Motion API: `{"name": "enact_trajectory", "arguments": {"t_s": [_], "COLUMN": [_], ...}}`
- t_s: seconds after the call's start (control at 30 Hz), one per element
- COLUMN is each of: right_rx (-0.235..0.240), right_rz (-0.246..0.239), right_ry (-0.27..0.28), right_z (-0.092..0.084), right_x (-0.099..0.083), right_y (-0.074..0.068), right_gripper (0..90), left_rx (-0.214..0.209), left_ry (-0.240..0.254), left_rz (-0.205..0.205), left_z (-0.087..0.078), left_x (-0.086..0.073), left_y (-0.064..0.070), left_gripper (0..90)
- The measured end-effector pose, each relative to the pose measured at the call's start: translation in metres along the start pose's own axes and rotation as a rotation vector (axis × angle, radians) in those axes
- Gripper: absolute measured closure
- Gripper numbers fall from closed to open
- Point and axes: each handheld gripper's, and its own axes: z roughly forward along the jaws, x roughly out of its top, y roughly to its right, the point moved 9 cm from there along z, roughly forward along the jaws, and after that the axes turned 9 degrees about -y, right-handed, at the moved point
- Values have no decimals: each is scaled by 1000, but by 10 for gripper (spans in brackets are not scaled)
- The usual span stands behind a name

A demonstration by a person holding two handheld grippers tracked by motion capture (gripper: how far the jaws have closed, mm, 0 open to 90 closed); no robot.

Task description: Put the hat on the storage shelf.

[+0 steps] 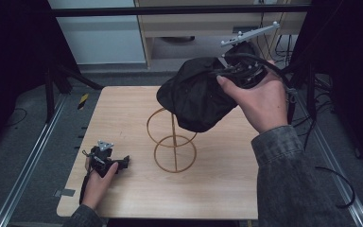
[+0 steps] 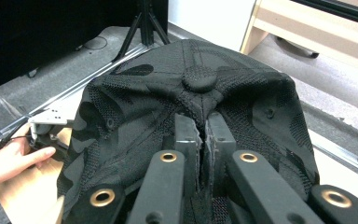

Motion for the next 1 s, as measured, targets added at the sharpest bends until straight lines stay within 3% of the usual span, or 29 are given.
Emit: {"name": "enact_trajectory", "arguments": {"t_s": [1.0], "right_rx": [61], "right_rz": [-47], "right_ry": [-14], "right_z": [28], "right_x": [14], "right_y": [-30], "right_gripper": [862], "left_rx": [-1], "left_ry": [-1], "left_rz": [-2], "left_z": [0], "left_x": [0], "left_y": [0], "left_gripper": [0]}}
